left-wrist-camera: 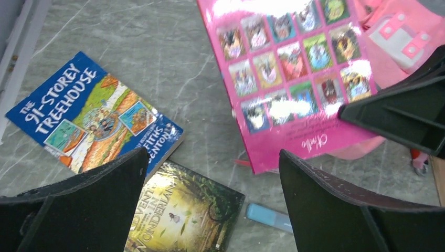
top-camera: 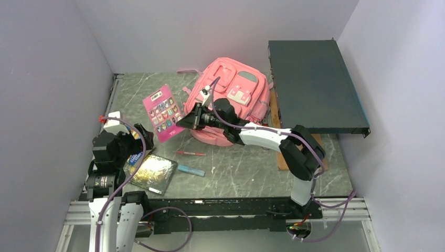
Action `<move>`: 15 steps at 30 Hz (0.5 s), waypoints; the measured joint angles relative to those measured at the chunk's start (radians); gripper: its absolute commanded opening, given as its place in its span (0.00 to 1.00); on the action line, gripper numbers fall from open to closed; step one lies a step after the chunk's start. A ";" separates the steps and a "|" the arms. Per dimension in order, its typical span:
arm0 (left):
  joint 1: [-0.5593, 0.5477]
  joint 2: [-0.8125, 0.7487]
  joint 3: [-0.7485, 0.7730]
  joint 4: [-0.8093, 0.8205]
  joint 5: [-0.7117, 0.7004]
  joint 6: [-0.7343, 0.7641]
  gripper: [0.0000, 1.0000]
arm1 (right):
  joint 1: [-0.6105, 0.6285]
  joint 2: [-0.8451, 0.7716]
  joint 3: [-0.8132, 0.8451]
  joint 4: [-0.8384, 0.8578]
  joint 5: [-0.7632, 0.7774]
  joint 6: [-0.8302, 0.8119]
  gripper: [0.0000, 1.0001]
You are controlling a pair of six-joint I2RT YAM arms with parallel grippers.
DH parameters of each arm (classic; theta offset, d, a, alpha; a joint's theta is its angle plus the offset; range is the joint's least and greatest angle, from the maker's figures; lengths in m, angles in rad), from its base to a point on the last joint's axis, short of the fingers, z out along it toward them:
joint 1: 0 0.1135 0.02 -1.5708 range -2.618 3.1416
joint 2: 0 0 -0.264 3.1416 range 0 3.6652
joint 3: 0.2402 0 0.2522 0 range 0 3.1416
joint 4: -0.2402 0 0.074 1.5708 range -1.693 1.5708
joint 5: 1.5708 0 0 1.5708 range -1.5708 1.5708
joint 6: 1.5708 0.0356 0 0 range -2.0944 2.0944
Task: Pack the student bag
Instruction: Pick up the book from the center of the board.
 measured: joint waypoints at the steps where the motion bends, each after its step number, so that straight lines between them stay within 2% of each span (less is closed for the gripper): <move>1: 0.000 -0.007 -0.004 0.008 0.019 0.000 1.00 | -0.005 -0.019 -0.017 0.021 0.024 0.013 0.00; 4: 0.000 -0.036 -0.019 0.028 0.076 -0.016 1.00 | -0.010 -0.068 -0.052 0.080 0.072 0.051 0.00; 8: 0.000 -0.080 -0.046 0.063 0.183 -0.129 1.00 | -0.012 -0.130 -0.084 0.183 0.107 0.122 0.00; 11: -0.001 -0.113 -0.108 0.172 0.288 -0.305 1.00 | -0.013 -0.172 -0.118 0.266 0.124 0.180 0.00; 15: -0.003 -0.166 -0.320 0.487 0.401 -0.635 1.00 | -0.012 -0.204 -0.171 0.394 0.143 0.294 0.00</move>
